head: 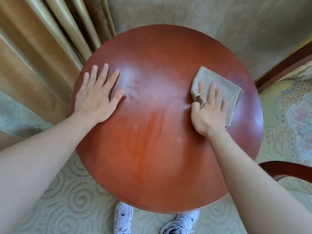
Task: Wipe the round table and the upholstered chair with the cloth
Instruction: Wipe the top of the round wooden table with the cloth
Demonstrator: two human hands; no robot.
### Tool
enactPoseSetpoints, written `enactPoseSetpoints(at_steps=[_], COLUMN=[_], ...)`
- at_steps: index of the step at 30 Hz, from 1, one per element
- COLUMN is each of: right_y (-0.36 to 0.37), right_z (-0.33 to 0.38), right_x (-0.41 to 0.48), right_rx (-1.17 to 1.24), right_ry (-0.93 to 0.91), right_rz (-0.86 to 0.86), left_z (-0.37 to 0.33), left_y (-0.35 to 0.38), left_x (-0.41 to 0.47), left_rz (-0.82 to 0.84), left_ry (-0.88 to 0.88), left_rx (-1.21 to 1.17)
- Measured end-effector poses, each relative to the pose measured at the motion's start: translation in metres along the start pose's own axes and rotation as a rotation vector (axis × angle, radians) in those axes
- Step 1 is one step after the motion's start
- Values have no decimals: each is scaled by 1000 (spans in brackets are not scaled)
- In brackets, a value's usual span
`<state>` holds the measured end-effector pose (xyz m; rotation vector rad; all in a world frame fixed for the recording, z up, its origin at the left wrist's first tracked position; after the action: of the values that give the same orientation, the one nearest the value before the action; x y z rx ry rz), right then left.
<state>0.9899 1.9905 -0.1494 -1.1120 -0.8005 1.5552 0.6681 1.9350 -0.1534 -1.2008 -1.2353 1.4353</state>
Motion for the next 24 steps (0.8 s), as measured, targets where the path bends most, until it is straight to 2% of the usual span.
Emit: enactPoseSetpoints(at_steps=[6, 13, 19, 24], right_y=[28, 49, 48, 31], right_z=[10, 13, 14, 10], right_x=[-71, -149, -139, -85], right_rx=[-6, 48, 85, 121], right_ry=[-102, -180, -129, -110], right_rz=[35, 3, -19, 34], left_z=[-17, -112, -125, -127], left_y=[-3, -8, -2, -4], left_x=[-10, -33, -33, -35], left_rz=[51, -23, -21, -8], left_ry=[-57, 105, 38, -11], left_rx=[-42, -13, 31, 48])
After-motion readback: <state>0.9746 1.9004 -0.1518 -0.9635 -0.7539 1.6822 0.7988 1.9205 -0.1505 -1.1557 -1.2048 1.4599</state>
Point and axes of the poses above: each hand's wrist, its own x-axis towards the middle knuckle, its own y-axis out of the palm, z = x × y, the point moved 5 cm from there along x, towards the middle knuckle, and after that the axes turned 9 degrees about x, right-handed, at the moved point
